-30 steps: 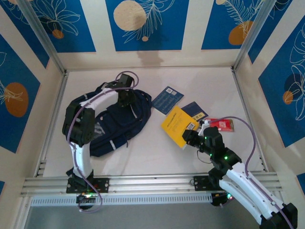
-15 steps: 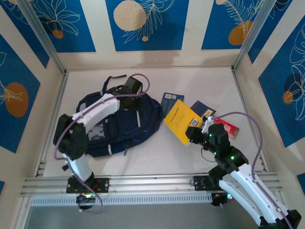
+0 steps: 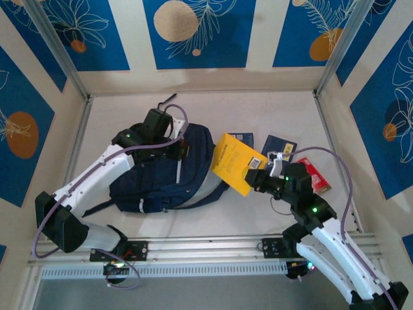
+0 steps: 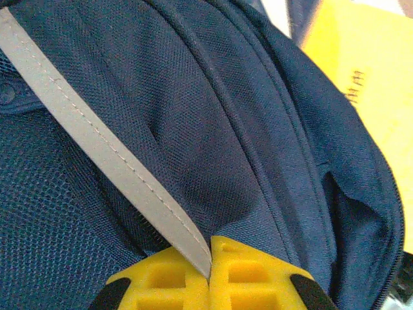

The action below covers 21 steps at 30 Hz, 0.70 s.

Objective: Pack the student bag

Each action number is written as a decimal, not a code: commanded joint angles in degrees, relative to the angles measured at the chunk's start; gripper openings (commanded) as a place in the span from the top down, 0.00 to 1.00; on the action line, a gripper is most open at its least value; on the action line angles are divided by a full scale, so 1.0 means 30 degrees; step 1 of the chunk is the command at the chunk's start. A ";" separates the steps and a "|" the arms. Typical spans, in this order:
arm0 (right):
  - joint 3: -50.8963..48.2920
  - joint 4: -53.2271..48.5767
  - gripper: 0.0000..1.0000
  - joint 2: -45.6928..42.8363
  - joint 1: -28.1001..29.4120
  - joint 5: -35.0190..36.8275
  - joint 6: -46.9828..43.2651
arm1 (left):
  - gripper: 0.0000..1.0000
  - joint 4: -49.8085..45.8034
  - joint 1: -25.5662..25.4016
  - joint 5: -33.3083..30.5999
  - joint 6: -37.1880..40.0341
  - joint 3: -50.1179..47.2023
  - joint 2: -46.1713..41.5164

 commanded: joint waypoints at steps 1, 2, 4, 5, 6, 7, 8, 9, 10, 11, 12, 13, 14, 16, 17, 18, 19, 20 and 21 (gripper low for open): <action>-0.0239 0.5009 1.00 0.1370 -0.0094 -0.3080 0.2691 | 1.00 0.1308 -0.0085 0.4311 0.1032 0.0175 -0.0366; -0.0370 0.5763 1.00 0.1861 -0.0078 -0.3401 0.3221 | 1.00 0.1428 -0.0073 0.4467 0.0941 0.0096 -0.0378; -0.0707 0.7497 1.00 0.2745 -0.0095 -0.3987 0.4467 | 1.00 0.1674 -0.0064 0.4550 0.0746 -0.0180 -0.0439; -0.0930 0.8427 1.00 0.3038 -0.0090 -0.4262 0.4987 | 1.00 0.1810 -0.0081 0.4595 0.0612 -0.0353 -0.0475; -0.1266 0.9451 1.00 0.3280 -0.0095 -0.4506 0.5606 | 1.00 0.2004 -0.0075 0.4568 0.0421 -0.0590 -0.0495; -0.1475 1.0162 1.00 0.3494 -0.0084 -0.4713 0.6117 | 1.00 0.2206 -0.0070 0.4489 0.0087 -0.0815 -0.0491; -0.1630 1.0574 1.00 0.3598 -0.0080 -0.4800 0.6432 | 1.00 0.2371 -0.0069 0.4438 -0.0134 -0.1033 -0.0478; -0.1748 1.0882 1.00 0.3635 -0.0067 -0.4869 0.6727 | 1.00 0.2608 -0.0081 0.4422 -0.0461 -0.1271 -0.0416; -0.1885 1.1122 1.00 0.3625 -0.0034 -0.4874 0.6958 | 1.00 0.2871 -0.0086 0.4472 -0.0765 -0.1506 -0.0399; -0.1979 1.1288 1.00 0.3568 -0.0001 -0.4870 0.7081 | 0.93 0.3064 -0.0065 0.4450 -0.1053 -0.1699 -0.0362; -0.2087 1.1433 1.00 0.3484 0.0015 -0.4884 0.7219 | 0.87 0.3284 -0.0071 0.4466 -0.1341 -0.1899 -0.0318; -0.2134 1.1526 1.00 0.3383 0.0037 -0.4856 0.7298 | 0.80 0.3608 -0.0080 0.4519 -0.1630 -0.2095 -0.0319; -0.2164 1.1547 1.00 0.3269 0.0072 -0.4815 0.7317 | 0.73 0.3919 -0.0086 0.4641 -0.1850 -0.2285 -0.0320; -0.2202 1.1527 1.00 0.3115 0.0110 -0.4753 0.7346 | 0.56 0.4653 -0.0064 0.5095 -0.2217 -0.2711 -0.0354; -0.2213 1.1534 1.00 0.3091 0.0129 -0.4757 0.7370 | 0.51 0.4903 -0.0072 0.5179 -0.2356 -0.2832 -0.0340; -0.2195 1.1545 1.00 0.3083 0.0140 -0.4753 0.7414 | 0.46 0.5008 -0.0078 0.5165 -0.2467 -0.2838 -0.0354; -0.2196 1.1618 1.00 0.3069 0.0167 -0.4779 0.7460 | 0.43 0.4987 -0.0086 0.5082 -0.2527 -0.2826 -0.0286; -0.2172 1.1664 1.00 0.3084 0.0197 -0.4782 0.7478 | 0.41 0.4941 -0.0060 0.4987 -0.2523 -0.2773 -0.0225; -0.2165 1.1722 1.00 0.3083 0.0230 -0.4782 0.7520 | 0.40 0.4808 -0.0065 0.4809 -0.2467 -0.2709 -0.0130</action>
